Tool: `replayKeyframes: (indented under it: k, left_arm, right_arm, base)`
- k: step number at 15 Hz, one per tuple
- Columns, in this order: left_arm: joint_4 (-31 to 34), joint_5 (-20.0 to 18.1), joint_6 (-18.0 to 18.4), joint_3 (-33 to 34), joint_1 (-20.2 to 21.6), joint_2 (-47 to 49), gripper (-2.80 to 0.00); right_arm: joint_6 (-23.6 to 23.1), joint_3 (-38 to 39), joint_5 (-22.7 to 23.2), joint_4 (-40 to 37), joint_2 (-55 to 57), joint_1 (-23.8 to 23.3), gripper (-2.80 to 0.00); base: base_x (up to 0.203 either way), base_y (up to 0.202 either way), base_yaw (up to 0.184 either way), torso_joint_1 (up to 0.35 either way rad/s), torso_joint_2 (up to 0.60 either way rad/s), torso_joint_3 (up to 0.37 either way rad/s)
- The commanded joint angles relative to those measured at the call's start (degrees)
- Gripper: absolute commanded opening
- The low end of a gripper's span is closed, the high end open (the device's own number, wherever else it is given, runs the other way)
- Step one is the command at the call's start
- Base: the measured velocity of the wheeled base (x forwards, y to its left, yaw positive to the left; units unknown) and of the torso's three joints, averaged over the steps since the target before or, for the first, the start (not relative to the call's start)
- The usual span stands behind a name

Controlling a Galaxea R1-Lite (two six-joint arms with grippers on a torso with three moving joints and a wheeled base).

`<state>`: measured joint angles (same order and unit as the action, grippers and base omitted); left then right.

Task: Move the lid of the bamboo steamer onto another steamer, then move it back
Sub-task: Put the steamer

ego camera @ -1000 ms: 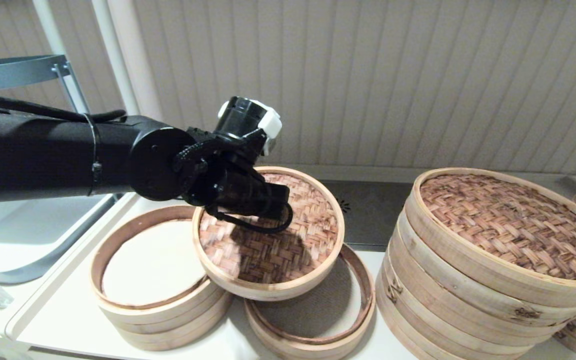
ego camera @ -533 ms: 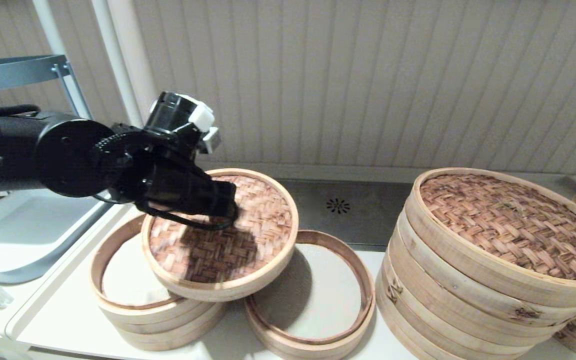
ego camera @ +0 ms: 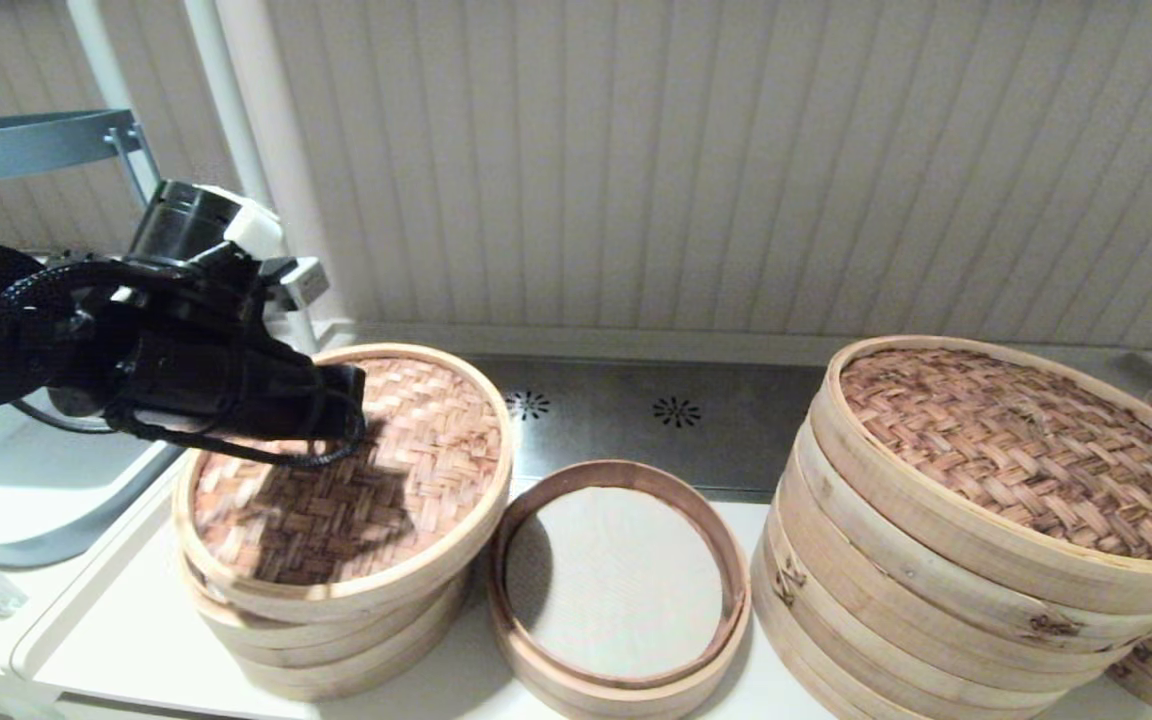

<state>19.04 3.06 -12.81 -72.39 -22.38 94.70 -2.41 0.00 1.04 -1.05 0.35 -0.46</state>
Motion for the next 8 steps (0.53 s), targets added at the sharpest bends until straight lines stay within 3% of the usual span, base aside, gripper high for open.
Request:
replayKeyframes:
  k: [1,5,8]
  left_arm:
    - [-0.48,-0.72,0.19,2.04,2.03,-1.43,-2.8]
    - [-8.71,-2.16,2.11,8.85,5.45,-1.52,-2.8]
    - [-10.13,-4.22,2.32,9.4,8.01,-0.86,-2.8]
  right_arm:
    - [-0.05,0.0,0.02,-0.01,0.09,0.02,-2.8]
    - [-0.05,0.0,0.02,-0.01,0.09,0.02,-2.8]
    - [-0.05,0.09,0.02,-0.01,0.09,-0.06,-2.8]
  base:
    - [0.0,0.0,0.0,0.0,0.0,0.0]
    - [0.0,0.0,0.0,0.0,0.0,0.0]
    - [0.0,0.0,0.0,0.0,0.0,0.0]
